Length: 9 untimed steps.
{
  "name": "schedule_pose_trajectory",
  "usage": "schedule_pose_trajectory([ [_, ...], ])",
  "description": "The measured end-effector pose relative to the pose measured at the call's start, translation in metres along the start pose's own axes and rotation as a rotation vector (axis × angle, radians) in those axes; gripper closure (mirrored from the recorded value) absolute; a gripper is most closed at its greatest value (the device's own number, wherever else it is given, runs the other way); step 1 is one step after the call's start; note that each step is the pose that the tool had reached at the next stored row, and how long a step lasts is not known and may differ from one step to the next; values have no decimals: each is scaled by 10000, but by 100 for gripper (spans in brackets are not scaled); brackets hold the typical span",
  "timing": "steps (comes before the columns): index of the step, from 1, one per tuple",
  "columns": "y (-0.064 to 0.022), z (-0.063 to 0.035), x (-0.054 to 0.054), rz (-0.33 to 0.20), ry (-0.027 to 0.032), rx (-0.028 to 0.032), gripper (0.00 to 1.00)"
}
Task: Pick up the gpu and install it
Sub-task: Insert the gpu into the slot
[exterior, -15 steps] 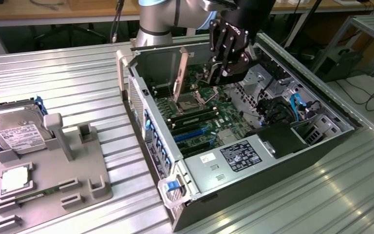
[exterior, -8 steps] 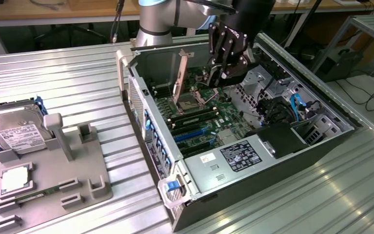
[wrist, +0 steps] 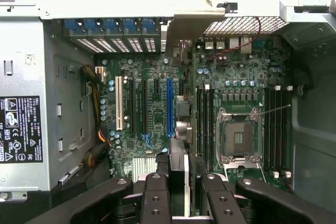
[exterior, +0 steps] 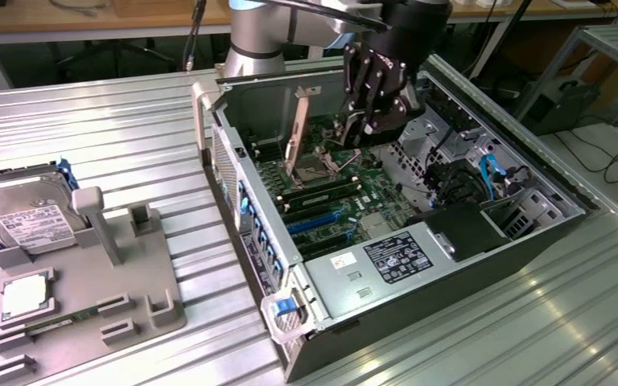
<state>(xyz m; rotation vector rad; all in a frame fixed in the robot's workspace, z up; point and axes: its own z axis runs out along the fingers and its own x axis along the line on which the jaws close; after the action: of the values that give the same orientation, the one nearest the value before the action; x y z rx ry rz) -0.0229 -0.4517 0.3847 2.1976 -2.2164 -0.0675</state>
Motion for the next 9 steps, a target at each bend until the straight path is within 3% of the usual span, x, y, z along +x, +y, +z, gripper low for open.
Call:
schedule_pose_trajectory([
  [9, -3, 59, 1, 0, 0, 0, 72],
])
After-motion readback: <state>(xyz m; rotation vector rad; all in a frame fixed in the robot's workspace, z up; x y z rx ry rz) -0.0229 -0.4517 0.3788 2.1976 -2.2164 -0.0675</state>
